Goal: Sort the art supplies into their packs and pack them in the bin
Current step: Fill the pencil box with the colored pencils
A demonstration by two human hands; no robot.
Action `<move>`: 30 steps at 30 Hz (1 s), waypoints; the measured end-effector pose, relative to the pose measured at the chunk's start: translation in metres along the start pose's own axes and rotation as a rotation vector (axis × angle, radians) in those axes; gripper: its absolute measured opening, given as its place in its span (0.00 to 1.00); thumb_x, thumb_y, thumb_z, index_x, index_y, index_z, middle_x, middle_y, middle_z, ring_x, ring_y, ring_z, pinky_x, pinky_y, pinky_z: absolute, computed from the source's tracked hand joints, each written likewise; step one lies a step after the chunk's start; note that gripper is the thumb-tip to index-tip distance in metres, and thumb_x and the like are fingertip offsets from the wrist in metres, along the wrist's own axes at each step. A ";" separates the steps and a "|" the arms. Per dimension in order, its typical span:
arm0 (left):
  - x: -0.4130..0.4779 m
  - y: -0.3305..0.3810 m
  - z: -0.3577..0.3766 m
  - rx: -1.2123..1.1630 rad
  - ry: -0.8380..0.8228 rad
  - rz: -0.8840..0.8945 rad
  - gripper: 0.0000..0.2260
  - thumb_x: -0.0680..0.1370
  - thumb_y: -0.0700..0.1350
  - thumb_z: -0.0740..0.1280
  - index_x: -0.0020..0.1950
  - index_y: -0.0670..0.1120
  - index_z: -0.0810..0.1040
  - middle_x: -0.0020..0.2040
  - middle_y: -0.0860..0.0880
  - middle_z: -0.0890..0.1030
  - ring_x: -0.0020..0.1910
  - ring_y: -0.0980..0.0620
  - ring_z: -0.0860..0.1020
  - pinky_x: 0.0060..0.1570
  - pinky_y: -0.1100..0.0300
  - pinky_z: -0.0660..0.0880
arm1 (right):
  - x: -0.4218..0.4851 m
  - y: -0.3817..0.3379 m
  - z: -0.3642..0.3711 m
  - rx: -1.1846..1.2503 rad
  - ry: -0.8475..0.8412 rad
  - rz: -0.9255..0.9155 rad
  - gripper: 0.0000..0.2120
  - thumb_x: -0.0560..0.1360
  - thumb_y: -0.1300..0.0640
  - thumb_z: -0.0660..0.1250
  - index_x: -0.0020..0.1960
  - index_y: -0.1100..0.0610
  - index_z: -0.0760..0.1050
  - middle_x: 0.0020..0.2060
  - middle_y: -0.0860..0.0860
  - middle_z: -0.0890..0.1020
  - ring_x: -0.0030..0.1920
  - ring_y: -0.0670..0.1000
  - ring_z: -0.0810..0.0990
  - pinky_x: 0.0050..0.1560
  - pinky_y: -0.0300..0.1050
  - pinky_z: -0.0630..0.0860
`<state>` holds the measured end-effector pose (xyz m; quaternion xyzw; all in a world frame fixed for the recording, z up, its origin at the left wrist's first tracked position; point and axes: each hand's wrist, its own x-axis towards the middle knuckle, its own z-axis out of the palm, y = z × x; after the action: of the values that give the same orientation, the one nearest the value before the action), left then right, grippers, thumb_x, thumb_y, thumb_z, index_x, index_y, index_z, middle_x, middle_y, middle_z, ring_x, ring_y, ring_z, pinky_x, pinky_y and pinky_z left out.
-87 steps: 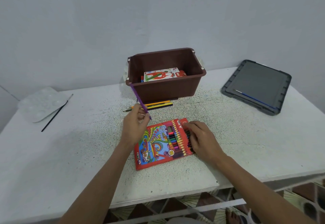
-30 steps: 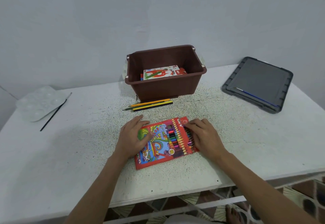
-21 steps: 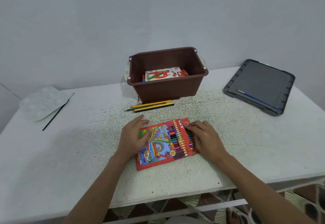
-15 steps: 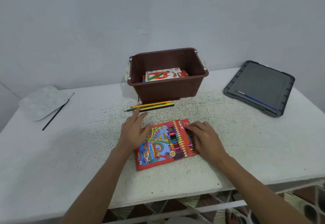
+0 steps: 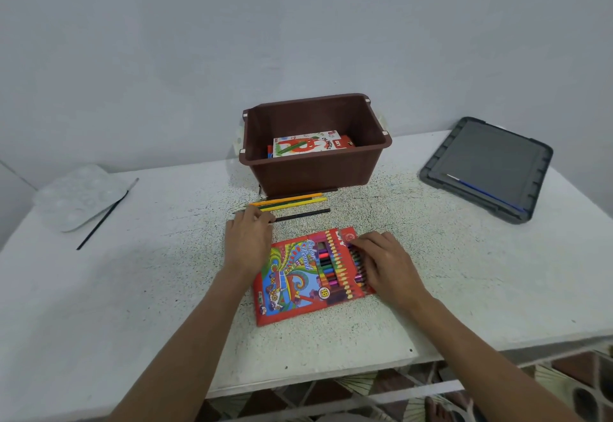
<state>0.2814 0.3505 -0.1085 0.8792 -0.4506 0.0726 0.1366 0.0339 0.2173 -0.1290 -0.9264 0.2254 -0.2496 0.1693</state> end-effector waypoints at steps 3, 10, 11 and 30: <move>0.001 0.004 -0.002 0.016 0.015 0.012 0.08 0.80 0.44 0.65 0.58 0.48 0.79 0.56 0.48 0.81 0.56 0.45 0.76 0.54 0.48 0.70 | 0.000 0.000 0.000 -0.007 -0.001 0.001 0.20 0.78 0.52 0.54 0.60 0.57 0.79 0.52 0.48 0.80 0.48 0.47 0.71 0.48 0.39 0.69; 0.000 0.005 -0.001 0.088 -0.031 0.051 0.12 0.80 0.42 0.63 0.62 0.50 0.80 0.55 0.46 0.80 0.56 0.44 0.76 0.55 0.47 0.72 | -0.001 0.000 0.000 0.014 0.000 0.006 0.19 0.78 0.52 0.54 0.61 0.57 0.78 0.53 0.48 0.80 0.48 0.48 0.72 0.48 0.41 0.71; -0.001 0.006 -0.001 0.064 -0.018 0.055 0.12 0.80 0.43 0.63 0.61 0.49 0.80 0.54 0.46 0.79 0.56 0.44 0.76 0.54 0.48 0.72 | -0.001 0.000 0.001 0.018 0.005 0.007 0.19 0.78 0.53 0.54 0.61 0.57 0.78 0.53 0.48 0.80 0.49 0.48 0.72 0.48 0.42 0.71; -0.024 0.073 -0.042 -1.229 -0.151 -0.114 0.04 0.75 0.38 0.72 0.48 0.42 0.78 0.44 0.44 0.83 0.45 0.53 0.82 0.48 0.62 0.78 | 0.034 -0.038 -0.012 -0.005 0.204 -0.123 0.14 0.79 0.56 0.62 0.62 0.59 0.76 0.51 0.54 0.77 0.50 0.53 0.75 0.48 0.45 0.73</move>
<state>0.2081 0.3410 -0.0622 0.6652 -0.3710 -0.2700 0.5891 0.0661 0.2299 -0.0898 -0.9086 0.1849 -0.3521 0.1276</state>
